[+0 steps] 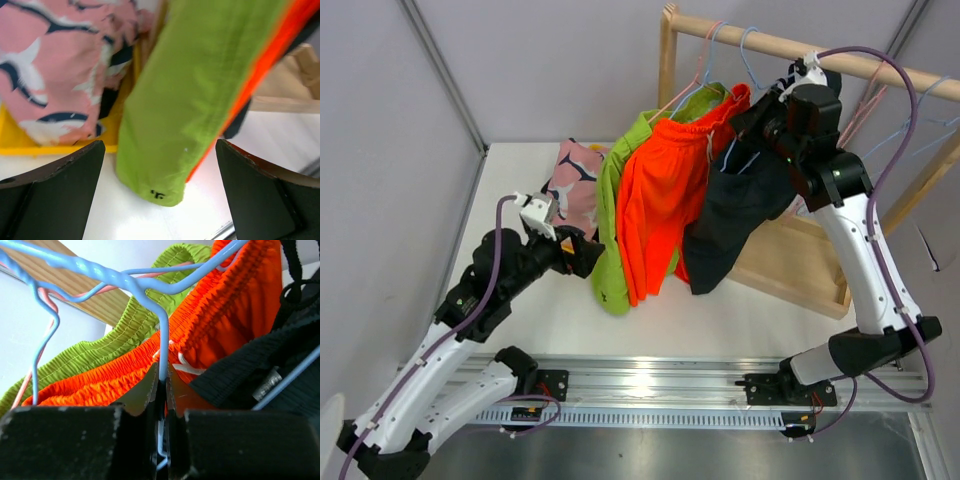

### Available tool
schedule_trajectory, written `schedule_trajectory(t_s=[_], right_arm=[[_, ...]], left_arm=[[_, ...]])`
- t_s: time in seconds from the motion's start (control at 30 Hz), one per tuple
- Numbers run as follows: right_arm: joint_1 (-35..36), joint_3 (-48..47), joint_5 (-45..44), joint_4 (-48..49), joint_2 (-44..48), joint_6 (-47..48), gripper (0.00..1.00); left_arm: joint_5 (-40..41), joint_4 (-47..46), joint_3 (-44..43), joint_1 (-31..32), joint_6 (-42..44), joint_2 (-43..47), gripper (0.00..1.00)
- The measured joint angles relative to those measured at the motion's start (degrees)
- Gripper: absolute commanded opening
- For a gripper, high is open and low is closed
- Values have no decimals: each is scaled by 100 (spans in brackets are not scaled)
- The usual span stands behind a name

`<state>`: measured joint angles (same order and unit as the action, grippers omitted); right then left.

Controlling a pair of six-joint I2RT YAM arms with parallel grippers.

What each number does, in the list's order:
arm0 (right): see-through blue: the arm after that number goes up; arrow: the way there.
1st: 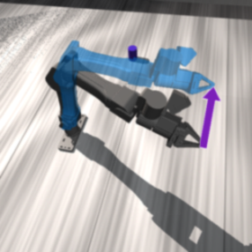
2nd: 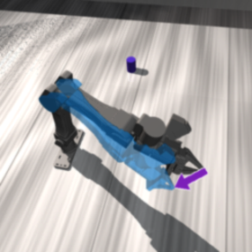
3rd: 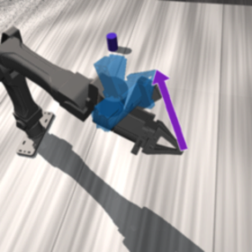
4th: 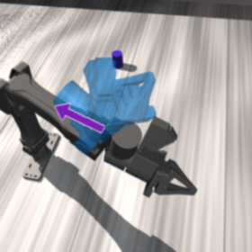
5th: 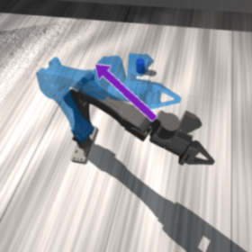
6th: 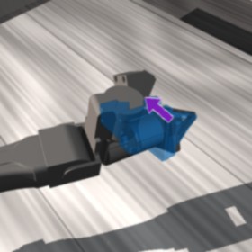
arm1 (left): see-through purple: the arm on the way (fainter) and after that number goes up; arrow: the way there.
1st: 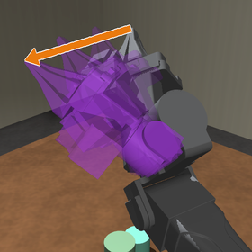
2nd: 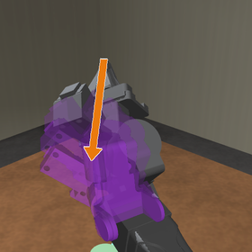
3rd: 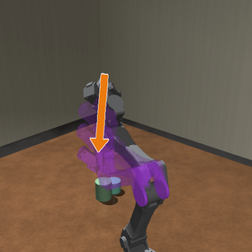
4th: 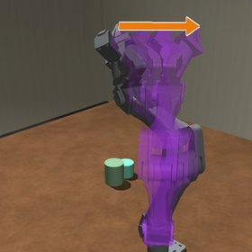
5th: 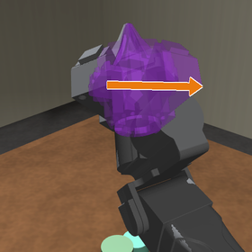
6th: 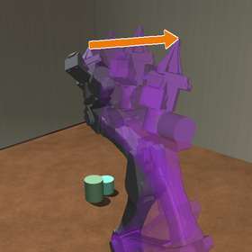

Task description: Remove the shorts from the hanger

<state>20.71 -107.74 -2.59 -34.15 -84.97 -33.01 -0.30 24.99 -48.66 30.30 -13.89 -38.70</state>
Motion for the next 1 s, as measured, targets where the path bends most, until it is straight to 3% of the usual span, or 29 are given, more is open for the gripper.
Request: schedule_trajectory(t_s=[0.2, 0.4, 0.7, 0.97, 1.0], right_arm=[[24, 107, 7, -254, 597, -28, 0], [140, 168, 136, -297, 1130, -302, 0], [389, 195, 560, -446, 1410, -887, 0], [448, 195, 938, -584, 1727, -1274, 0], [448, 195, 964, -597, 1777, -1309, 0]], left_arm=[[-673, -555, -699, 1327, 251, -297, 99], [-807, -1615, -1250, 2778, 597, -1320, 99], [-658, -2835, -1373, 3115, 826, -3021, 99], [-330, -3254, -1818, 3217, 997, -3342, 99], [-306, -3318, -1849, 3217, 997, -3351, 93]])
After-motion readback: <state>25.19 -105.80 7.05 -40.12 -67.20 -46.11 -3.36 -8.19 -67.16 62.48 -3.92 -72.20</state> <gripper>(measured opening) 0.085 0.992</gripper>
